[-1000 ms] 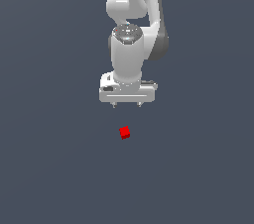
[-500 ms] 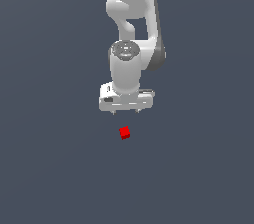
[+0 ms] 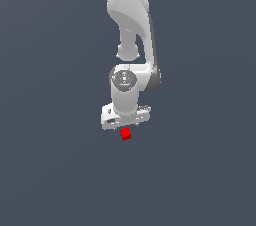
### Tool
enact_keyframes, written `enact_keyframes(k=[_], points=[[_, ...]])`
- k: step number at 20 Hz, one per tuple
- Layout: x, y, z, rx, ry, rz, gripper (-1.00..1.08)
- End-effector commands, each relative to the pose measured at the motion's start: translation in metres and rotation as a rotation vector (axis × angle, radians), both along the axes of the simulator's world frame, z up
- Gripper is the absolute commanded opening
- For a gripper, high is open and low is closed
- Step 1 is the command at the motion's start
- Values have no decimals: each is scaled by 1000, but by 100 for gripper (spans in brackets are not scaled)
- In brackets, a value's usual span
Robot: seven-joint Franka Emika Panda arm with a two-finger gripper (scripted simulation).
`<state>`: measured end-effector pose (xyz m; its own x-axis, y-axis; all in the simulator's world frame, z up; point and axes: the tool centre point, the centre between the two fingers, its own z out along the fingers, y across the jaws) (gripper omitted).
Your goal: Pick up the red cube and move it to a goal position.
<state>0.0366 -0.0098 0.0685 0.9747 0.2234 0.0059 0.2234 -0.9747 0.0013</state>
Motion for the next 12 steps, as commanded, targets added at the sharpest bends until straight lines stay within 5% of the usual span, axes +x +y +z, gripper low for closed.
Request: enact_keyframes(k=[1, 12], points=[[6, -1, -16, 1, 1, 33, 100], [17, -1, -49, 0, 6, 98, 100]])
